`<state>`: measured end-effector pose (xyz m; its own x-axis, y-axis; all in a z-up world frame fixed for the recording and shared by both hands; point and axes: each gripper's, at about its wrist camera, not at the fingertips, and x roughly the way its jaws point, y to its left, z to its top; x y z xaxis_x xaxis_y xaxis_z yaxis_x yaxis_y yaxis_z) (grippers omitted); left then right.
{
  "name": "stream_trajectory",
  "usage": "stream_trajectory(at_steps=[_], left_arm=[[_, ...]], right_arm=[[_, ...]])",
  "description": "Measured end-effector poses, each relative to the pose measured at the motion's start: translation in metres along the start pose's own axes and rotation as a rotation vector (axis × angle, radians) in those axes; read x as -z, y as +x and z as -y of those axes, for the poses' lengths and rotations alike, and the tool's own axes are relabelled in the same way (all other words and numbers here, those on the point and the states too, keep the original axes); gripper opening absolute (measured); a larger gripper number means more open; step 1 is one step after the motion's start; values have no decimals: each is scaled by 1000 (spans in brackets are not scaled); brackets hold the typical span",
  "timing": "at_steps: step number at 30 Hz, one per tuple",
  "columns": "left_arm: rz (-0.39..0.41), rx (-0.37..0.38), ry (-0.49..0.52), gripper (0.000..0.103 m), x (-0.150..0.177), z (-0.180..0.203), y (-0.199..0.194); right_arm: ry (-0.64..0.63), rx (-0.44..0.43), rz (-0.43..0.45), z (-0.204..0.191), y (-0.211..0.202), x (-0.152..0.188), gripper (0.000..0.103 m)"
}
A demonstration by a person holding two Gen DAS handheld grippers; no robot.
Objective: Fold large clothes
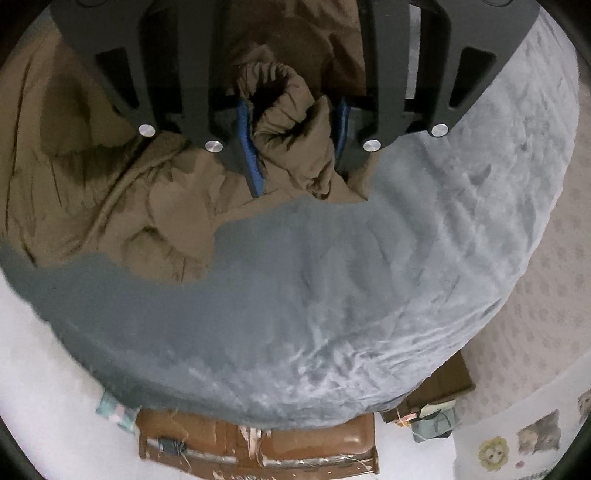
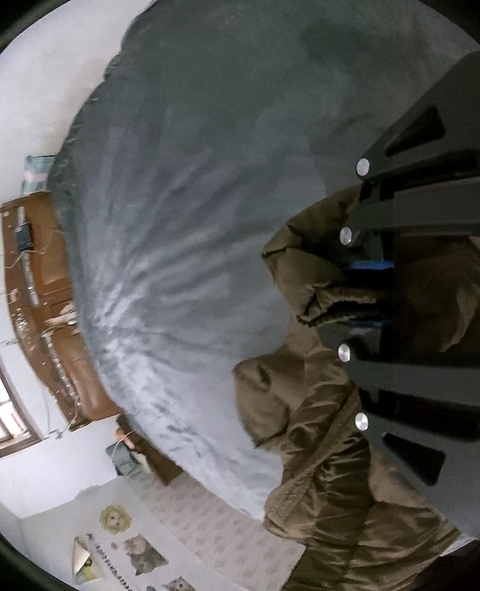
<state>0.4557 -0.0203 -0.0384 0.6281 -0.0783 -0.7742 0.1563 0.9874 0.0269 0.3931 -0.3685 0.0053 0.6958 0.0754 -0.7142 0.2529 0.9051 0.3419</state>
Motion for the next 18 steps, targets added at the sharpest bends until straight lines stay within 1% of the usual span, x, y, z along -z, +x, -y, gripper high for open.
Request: stream_trajectory(at_steps=[1, 3, 5, 6, 7, 8, 9, 11, 12, 14, 16, 18], left_arm=[[2, -8, 10, 34, 1, 3, 2], [4, -16, 19, 37, 0, 4, 0], [11, 12, 0, 47, -6, -1, -10], [24, 26, -8, 61, -8, -3, -15], [63, 33, -20, 78, -13, -7, -27], [89, 23, -25, 87, -13, -11, -33], [139, 3, -31, 98, -18, -14, -47], [186, 1, -31, 99, -26, -19, -67], [200, -4, -26, 99, -32, -23, -78], [211, -24, -8, 99, -32, -29, -91], [197, -36, 2, 100, -22, -38, -94], [159, -42, -3, 100, -8, -47, -86]], right_arm=[[14, -4, -5, 2, 3, 1, 19], [40, -23, -9, 5, 4, -2, 25], [64, -46, -8, 6, -3, -4, 32], [73, -58, -5, 6, -8, -6, 43], [85, -77, 1, 7, -14, -8, 62], [104, -110, 17, 7, -22, -11, 71], [126, -140, 37, 8, -31, -14, 79], [141, -150, 67, 8, -44, -18, 80], [138, -147, 79, 6, -51, -21, 80], [106, -121, 117, 3, -64, -25, 82], [61, -71, 137, 1, -74, -25, 84], [19, -33, 134, 0, -76, -22, 85]])
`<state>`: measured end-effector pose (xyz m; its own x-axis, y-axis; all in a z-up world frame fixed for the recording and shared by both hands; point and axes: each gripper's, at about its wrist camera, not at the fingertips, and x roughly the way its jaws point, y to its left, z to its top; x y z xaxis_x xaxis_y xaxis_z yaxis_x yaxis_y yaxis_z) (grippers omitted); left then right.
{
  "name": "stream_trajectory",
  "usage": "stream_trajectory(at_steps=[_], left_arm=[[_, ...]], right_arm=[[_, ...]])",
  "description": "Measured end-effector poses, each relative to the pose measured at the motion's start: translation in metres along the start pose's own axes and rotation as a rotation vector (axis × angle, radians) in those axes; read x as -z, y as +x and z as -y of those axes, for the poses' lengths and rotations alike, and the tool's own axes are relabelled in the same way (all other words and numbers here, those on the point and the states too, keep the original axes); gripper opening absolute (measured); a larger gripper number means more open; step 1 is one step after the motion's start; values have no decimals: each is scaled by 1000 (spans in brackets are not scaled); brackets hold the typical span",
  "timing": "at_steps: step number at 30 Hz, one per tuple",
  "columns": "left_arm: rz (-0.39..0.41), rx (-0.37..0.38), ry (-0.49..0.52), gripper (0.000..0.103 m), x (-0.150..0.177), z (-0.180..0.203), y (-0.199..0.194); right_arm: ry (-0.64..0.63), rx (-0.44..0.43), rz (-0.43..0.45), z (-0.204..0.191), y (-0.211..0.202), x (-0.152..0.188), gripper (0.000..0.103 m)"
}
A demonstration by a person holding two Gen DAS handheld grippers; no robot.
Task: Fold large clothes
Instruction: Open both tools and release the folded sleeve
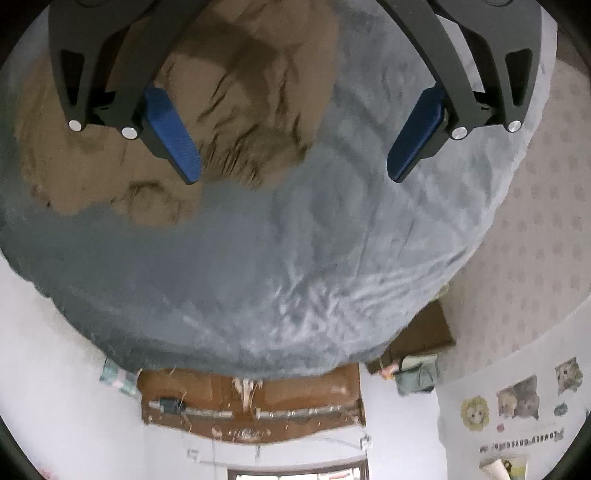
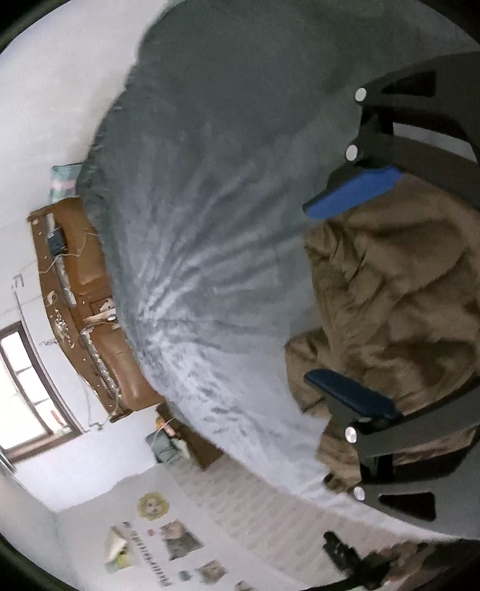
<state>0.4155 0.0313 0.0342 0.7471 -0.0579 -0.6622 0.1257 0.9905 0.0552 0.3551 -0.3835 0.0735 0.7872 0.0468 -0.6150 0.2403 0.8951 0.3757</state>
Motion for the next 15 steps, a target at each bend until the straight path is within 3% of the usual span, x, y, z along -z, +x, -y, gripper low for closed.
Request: stream_trajectory(at_steps=[5, 8, 12, 15], left_arm=[[-135, 5, -15, 100, 40, -7, 42], [-205, 45, -38, 100, 74, -9, 55], [-216, 65, -52, 100, 100, -10, 50], [-208, 47, -22, 100, 106, -8, 50]], right_arm=[[-24, 67, -119, 19, 21, 27, 85], [-22, 89, -178, 32, 32, 51, 85], [-10, 83, -186, 45, 29, 81, 85], [-54, 84, -165, 41, 28, 84, 86]])
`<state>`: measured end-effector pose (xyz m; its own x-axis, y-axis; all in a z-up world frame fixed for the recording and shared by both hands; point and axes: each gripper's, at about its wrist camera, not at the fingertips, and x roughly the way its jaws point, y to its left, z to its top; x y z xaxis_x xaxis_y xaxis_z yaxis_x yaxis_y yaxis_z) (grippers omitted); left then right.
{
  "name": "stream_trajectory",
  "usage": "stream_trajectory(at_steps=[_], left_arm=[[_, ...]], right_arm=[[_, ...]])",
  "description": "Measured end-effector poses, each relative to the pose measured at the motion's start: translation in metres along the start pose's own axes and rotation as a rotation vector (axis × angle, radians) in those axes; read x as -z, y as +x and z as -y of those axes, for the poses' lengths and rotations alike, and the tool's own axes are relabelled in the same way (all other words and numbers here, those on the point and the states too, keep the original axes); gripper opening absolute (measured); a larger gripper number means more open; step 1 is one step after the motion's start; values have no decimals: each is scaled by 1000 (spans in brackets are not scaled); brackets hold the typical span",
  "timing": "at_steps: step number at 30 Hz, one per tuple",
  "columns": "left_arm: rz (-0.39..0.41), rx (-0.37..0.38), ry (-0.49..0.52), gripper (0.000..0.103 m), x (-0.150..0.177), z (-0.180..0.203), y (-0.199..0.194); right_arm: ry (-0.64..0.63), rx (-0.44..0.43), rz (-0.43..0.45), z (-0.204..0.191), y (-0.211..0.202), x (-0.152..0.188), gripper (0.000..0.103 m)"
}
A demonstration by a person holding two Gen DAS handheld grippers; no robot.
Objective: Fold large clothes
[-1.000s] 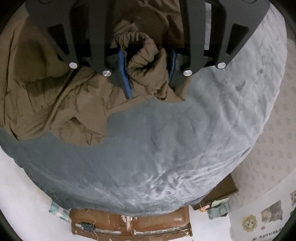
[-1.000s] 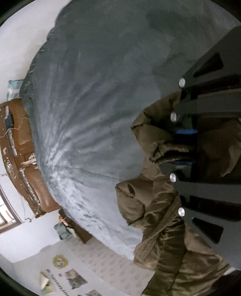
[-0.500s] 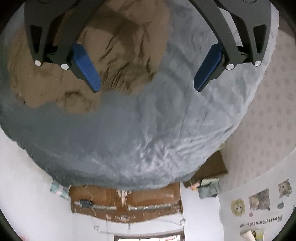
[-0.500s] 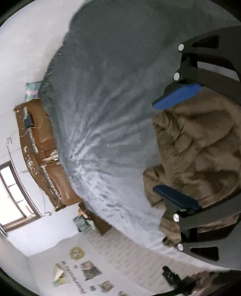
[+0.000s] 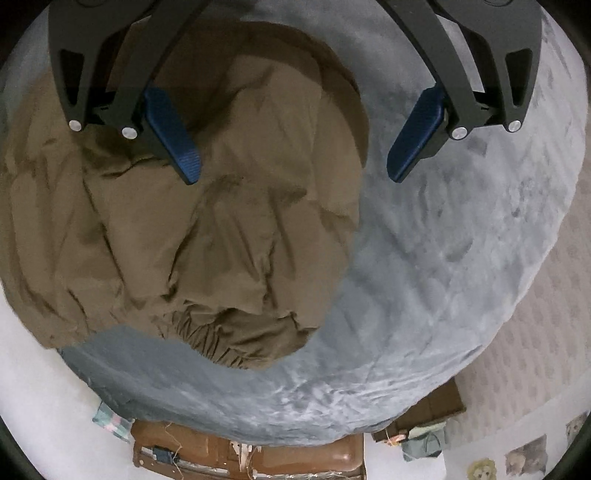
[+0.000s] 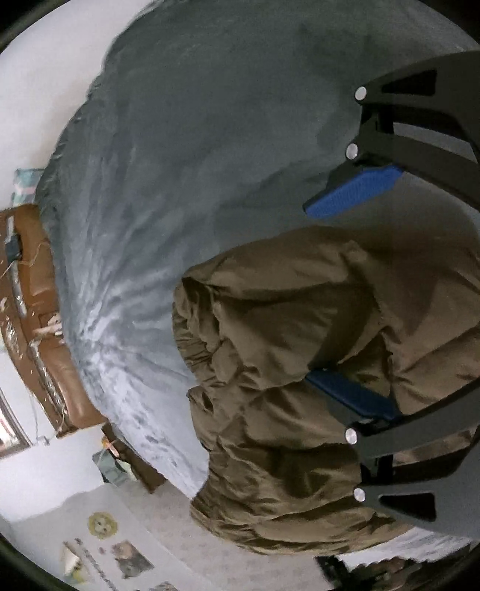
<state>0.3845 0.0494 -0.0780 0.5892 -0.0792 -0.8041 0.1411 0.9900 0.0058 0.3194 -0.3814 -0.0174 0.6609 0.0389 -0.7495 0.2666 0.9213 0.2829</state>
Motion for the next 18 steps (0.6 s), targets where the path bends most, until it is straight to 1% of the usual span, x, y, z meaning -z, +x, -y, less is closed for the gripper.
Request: stream_trajectory(at_steps=[2, 5, 8, 9, 10, 11, 12, 13, 14, 15, 16, 17, 18], left_arm=[[-4, -19, 6, 100, -10, 0, 4], [6, -8, 4, 100, -35, 3, 6], [-9, -1, 30, 100, -57, 10, 12], [-18, 0, 43, 97, -63, 14, 15], [-29, -1, 54, 89, -67, 14, 17], [-48, -1, 70, 82, -72, 18, 23], [-73, -11, 90, 68, -77, 23, 31], [-87, -33, 109, 54, -81, 27, 37], [-95, -51, 131, 47, -84, 31, 41], [-100, -72, 149, 37, -86, 35, 45], [-97, -84, 153, 29, -87, 36, 46], [-83, -96, 149, 25, -89, 37, 44], [-68, -102, 141, 19, -91, 36, 41]], right_arm=[[-19, 12, -6, -4, 4, -11, 87], [-26, -19, -20, -11, 15, -30, 87], [-31, -13, -76, -20, 36, -46, 87], [-38, -13, -95, -24, 43, -49, 85], [-52, -3, -108, -27, 49, -51, 75], [-76, 10, -130, -33, 58, -53, 67], [-82, 10, -146, -36, 63, -53, 52], [-89, 17, -161, -40, 68, -54, 42], [-96, 28, -163, -42, 71, -55, 38], [-103, 35, -161, -45, 72, -56, 31], [-110, 45, -152, -47, 70, -58, 25], [-118, 64, -124, -49, 66, -61, 22], [-122, 81, -87, -50, 60, -64, 20]])
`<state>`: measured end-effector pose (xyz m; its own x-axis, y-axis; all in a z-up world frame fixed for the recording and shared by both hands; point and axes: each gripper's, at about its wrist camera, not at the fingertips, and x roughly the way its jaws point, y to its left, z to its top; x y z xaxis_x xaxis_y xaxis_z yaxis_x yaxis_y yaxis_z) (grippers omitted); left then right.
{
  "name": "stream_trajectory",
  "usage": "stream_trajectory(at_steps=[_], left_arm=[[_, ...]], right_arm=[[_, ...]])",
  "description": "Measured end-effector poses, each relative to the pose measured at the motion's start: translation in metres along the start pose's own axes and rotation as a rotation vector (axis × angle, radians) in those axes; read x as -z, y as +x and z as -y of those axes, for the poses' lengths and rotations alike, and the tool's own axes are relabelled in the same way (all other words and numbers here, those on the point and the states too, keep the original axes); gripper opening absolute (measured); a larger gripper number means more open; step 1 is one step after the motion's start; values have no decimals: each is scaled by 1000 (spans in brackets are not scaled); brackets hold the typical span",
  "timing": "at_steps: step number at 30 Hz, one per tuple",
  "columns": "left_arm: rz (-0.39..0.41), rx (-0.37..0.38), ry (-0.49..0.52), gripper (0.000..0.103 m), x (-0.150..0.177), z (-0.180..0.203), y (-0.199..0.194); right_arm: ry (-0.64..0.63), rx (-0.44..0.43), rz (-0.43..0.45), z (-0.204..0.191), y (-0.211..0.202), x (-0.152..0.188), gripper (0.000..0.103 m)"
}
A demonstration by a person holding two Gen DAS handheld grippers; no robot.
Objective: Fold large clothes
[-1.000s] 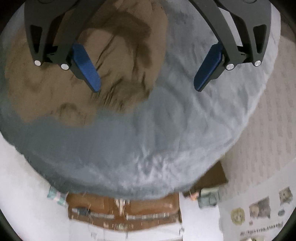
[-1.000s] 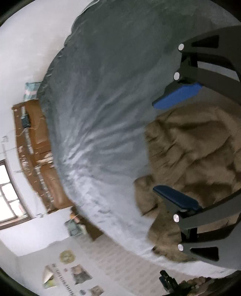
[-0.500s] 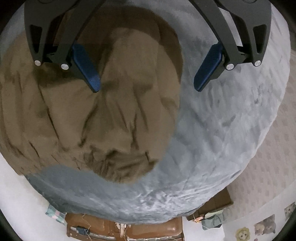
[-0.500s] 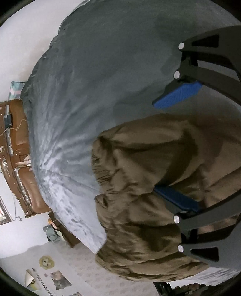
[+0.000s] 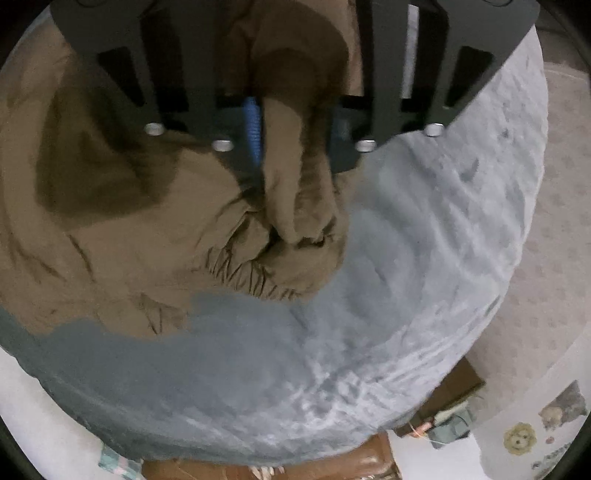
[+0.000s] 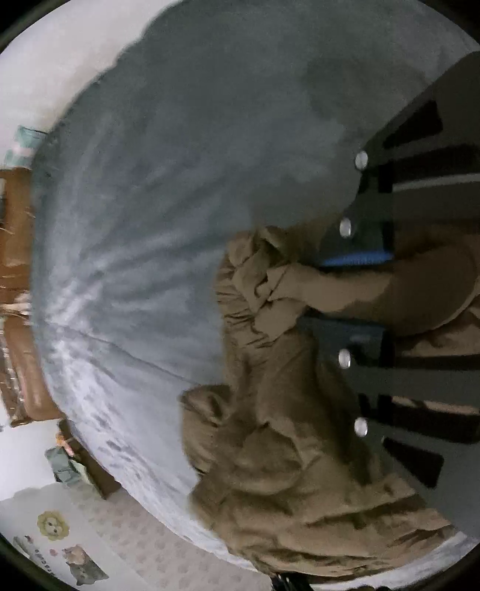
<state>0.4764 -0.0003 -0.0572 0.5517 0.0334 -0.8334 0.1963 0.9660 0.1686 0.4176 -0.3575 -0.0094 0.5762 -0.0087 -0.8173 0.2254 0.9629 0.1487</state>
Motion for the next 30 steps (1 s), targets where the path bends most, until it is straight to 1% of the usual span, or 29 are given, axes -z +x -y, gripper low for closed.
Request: stream_trajectory(at_steps=[1, 3, 4, 5, 6, 7, 8, 9, 11, 12, 13, 14, 15, 16, 17, 18, 19, 20, 22, 24, 25, 27, 29, 30], left_arm=[[19, -6, -15, 16, 2, -3, -5], [64, -9, -77, 14, -4, -16, -14], [83, 2, -110, 14, -9, -25, -18], [106, 25, -149, 14, -12, -35, -24], [117, 31, -164, 14, -11, -39, -26], [133, 30, -177, 15, -12, -43, -29], [138, 25, -179, 15, -12, -44, -29], [120, 9, -164, 15, -13, -41, -23], [64, -25, -129, 17, -9, -34, -7], [45, -38, -111, 18, -2, -27, -3], [29, -58, -86, 23, 7, -23, 1], [24, -86, -57, 25, 11, -17, 2], [28, -101, -47, 29, 12, -14, 2], [34, -110, -44, 36, 13, -14, -1], [37, -115, -45, 44, 11, -18, -3], [47, -121, -49, 62, 9, -18, -7], [65, -129, -55, 73, 9, -19, -13], [80, -132, -60, 75, 10, -19, -19], [108, -121, -79, 75, 8, -25, -37], [132, -86, -107, 75, 12, -28, -58], [138, -48, -120, 75, 14, -25, -69], [137, 15, -126, 75, 18, -12, -81], [120, 38, -97, 75, 25, 12, -87], [112, 43, -84, 75, 20, 25, -82]], right_arm=[[4, 13, 46, 1, -9, -4, 18], [31, 19, 127, 6, -26, -12, 18], [53, 10, 172, 9, -36, -16, 18], [67, 3, 203, 10, -42, -19, 18], [75, 2, 238, 10, -49, -21, 18], [72, 16, 268, 9, -53, -23, 18], [68, 29, 280, 7, -54, -25, 18], [66, 38, 272, 5, -50, -26, 18], [72, 36, 179, 5, -30, -26, 18], [73, 42, 142, 4, -19, -25, 19], [71, 50, 113, 6, -12, -24, 21], [70, 55, 77, 7, -4, -19, 24], [74, 57, 66, 7, -2, -17, 28], [81, 50, 59, 7, -3, -15, 39], [88, 36, 58, 9, -5, -13, 46], [99, 17, 69, 10, -11, -13, 62], [104, 14, 91, 9, -20, -14, 68], [104, 8, 113, 8, -29, -14, 68], [101, -21, 155, 5, -47, -17, 69], [94, -29, 202, -2, -69, -15, 70], [89, -27, 215, -8, -75, -13, 70], [83, -37, 214, -19, -79, -8, 70], [85, -48, 184, -33, -73, -1, 70], [90, -52, 169, -37, -68, 2, 70]])
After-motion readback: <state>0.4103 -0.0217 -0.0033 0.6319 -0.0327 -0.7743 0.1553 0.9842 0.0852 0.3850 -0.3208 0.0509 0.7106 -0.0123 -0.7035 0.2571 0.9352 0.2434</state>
